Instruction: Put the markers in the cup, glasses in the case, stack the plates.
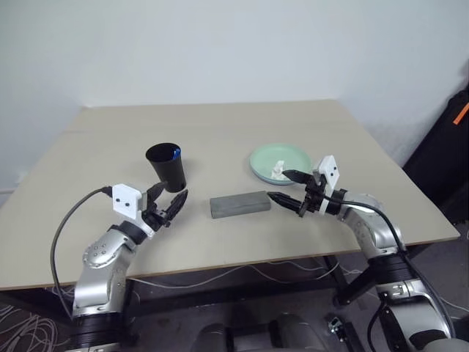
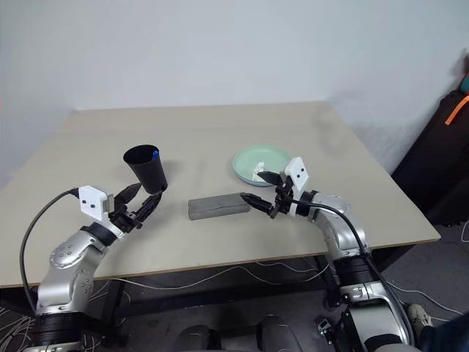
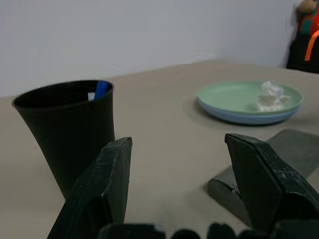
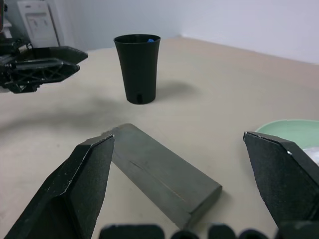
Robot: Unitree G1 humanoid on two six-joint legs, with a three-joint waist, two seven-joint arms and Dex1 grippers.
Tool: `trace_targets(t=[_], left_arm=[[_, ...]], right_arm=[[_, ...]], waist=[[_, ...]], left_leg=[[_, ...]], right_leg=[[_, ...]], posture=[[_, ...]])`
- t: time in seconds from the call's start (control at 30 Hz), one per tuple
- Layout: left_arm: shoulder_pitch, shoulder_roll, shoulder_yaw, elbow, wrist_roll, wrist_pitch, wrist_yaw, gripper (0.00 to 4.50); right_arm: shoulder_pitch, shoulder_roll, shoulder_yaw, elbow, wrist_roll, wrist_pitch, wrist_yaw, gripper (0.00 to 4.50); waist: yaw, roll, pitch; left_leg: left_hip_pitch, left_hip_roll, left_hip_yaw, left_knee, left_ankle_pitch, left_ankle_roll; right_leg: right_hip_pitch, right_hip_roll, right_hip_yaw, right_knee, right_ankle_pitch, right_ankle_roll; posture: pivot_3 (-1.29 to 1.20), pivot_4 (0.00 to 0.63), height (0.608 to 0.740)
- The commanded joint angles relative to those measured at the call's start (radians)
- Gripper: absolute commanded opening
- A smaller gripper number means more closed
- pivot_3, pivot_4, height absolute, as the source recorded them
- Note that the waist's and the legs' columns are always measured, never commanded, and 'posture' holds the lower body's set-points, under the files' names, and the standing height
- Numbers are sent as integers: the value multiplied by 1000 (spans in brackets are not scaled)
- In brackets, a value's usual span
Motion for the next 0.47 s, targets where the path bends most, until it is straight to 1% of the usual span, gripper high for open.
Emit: trace_targets(t=[0.03,0.2,0.47], left_arm=[[-45,-22,6,10,25,-58,41,3120],[-43,-67,-4,20,57,-96,98,3120],[-39,-104,-48,-3,74,-90,115,3120]], right_arm=[[-28,-27,-46,-6,27,-5,16,4500],[11,-44,-54,-32,26,9,5,4500],[36,-36,-47,-65,21,28,-18,4500]], waist=[[0,0,0],[-1,0,0],[0,0,0]], left_leg=[[0,-1,0,0,0,0],[0,-2,1,-2,0,0],[0,-2,1,-1,0,0]], right_leg=[[0,1,0,0,0,0],[-1,2,2,-1,0,0],[-1,2,2,-1,0,0]], posture=[[0,0,740],[0,0,740],[0,0,740]])
